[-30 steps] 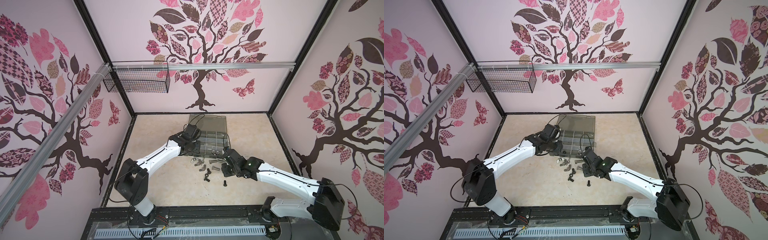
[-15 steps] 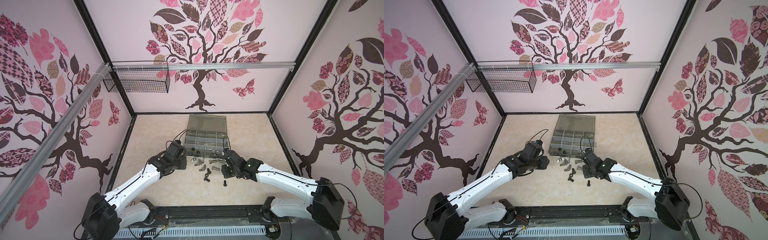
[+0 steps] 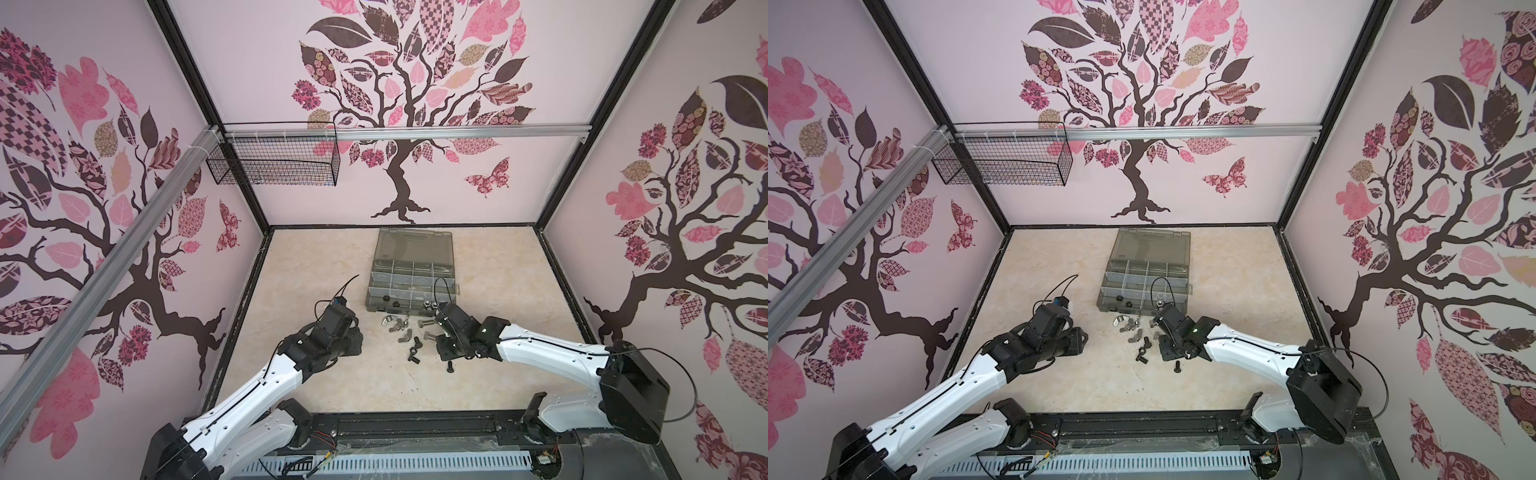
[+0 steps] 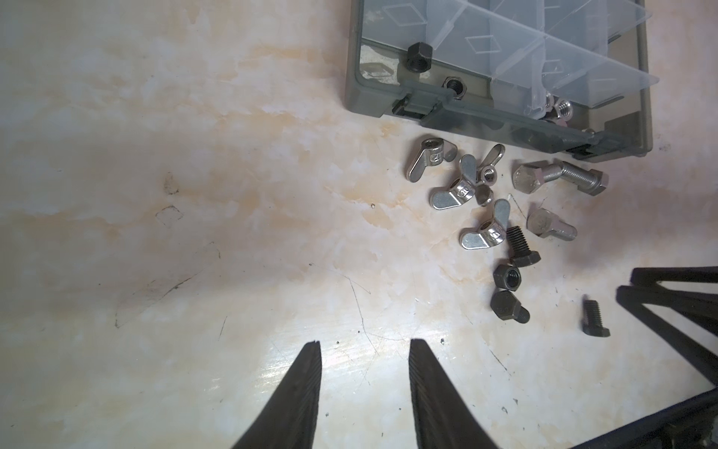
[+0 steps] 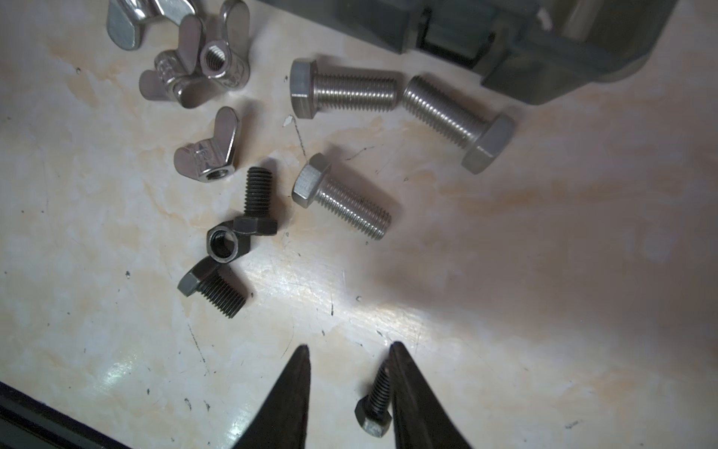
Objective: Sort the screws and nuts into containers
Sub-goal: Pick up the nut from the center of the table.
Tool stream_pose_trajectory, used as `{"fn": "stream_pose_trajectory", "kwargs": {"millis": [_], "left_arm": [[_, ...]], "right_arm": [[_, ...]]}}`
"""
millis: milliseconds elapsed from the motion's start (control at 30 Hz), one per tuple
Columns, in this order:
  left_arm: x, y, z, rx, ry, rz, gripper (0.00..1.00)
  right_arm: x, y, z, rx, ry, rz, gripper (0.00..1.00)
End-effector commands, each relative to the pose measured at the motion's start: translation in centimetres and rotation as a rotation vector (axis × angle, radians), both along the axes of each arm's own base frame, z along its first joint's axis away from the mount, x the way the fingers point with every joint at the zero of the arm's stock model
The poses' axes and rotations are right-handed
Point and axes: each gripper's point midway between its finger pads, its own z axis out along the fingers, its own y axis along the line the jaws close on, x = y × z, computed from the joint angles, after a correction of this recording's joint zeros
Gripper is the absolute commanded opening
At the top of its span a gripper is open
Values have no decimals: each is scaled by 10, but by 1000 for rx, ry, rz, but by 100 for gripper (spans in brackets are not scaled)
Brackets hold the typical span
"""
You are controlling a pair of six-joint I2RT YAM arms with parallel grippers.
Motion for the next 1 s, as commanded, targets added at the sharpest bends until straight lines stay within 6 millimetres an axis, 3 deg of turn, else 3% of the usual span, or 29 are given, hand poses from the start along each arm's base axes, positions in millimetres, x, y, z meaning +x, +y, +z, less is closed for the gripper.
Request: {"fn": "stream_pose_trajectory", "kwargs": {"millis": [0, 400, 967], "left_arm": [[-7, 3, -10, -11, 28, 15, 41], [-16, 6, -17, -40, 46, 32, 41], [-19, 7, -19, -55, 51, 41, 41]], "right_arm": [[2, 20, -1, 22, 9, 17, 36], [2, 67, -11, 80, 40, 59, 34], [5, 85, -23, 47, 52, 74, 34]]}}
